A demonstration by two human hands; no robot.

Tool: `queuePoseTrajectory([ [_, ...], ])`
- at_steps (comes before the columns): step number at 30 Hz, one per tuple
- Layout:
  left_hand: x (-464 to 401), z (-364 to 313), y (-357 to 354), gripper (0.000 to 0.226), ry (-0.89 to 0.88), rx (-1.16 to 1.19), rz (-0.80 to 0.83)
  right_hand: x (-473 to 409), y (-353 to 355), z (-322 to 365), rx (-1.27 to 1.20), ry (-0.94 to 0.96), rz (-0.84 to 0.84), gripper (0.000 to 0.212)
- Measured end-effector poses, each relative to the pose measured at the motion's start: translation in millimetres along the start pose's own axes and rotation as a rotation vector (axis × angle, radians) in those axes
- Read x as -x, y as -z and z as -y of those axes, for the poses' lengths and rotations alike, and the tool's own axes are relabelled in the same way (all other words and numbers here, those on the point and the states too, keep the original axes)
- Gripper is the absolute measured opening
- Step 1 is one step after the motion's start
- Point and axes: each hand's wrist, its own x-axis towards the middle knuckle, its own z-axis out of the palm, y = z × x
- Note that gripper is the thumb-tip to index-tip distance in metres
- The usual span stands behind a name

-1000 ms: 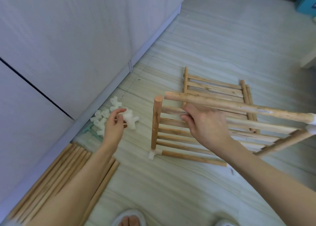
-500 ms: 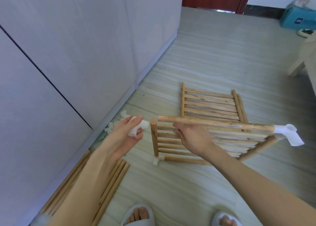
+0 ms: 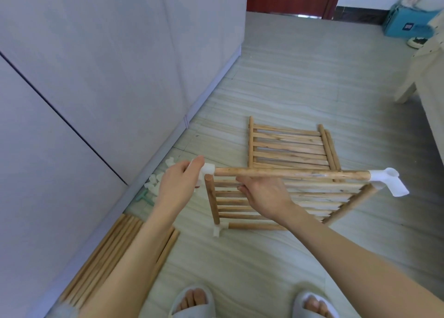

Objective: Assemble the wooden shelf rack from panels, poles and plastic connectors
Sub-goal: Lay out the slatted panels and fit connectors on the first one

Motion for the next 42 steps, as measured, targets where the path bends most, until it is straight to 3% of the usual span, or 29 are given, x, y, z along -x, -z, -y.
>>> queuePoseTrajectory([
  [7,-4,-1,-11,0.047,0.001,-0.019,-0.033,-2,-1,-1,0.007,0.005,0.001,0.03],
  [14,-14,1,-7,0.028,0.178,0.115,-0.048,-4,-2,-2,0.018,-0.002,-0.009,0.03],
  [17,-22,-1,-5,0.026,0.261,0.274,0.028,-6,-3,-3,0.032,-0.007,-0.016,0.031],
  [21,-22,8,-5,0.049,0.149,0.358,0.097,-7,-2,-3,0.032,-0.002,-0.048,0.031],
  [27,-21,10,-7,0.036,0.058,0.45,0.099,-7,-2,-3,0.008,-0.002,-0.058,0.031],
  [33,-19,1,6,0.033,-0.118,0.154,0.165,-8,-3,-4,-0.009,-0.003,-0.067,0.03],
  [39,-17,-4,15,0.024,-0.227,0.039,0.2,-9,-5,-4,0.008,-0.021,-0.053,0.03],
  [42,-15,-3,9,0.028,-0.206,0.089,0.241,-7,-3,-3,-0.005,-0.008,-0.057,0.031],
])
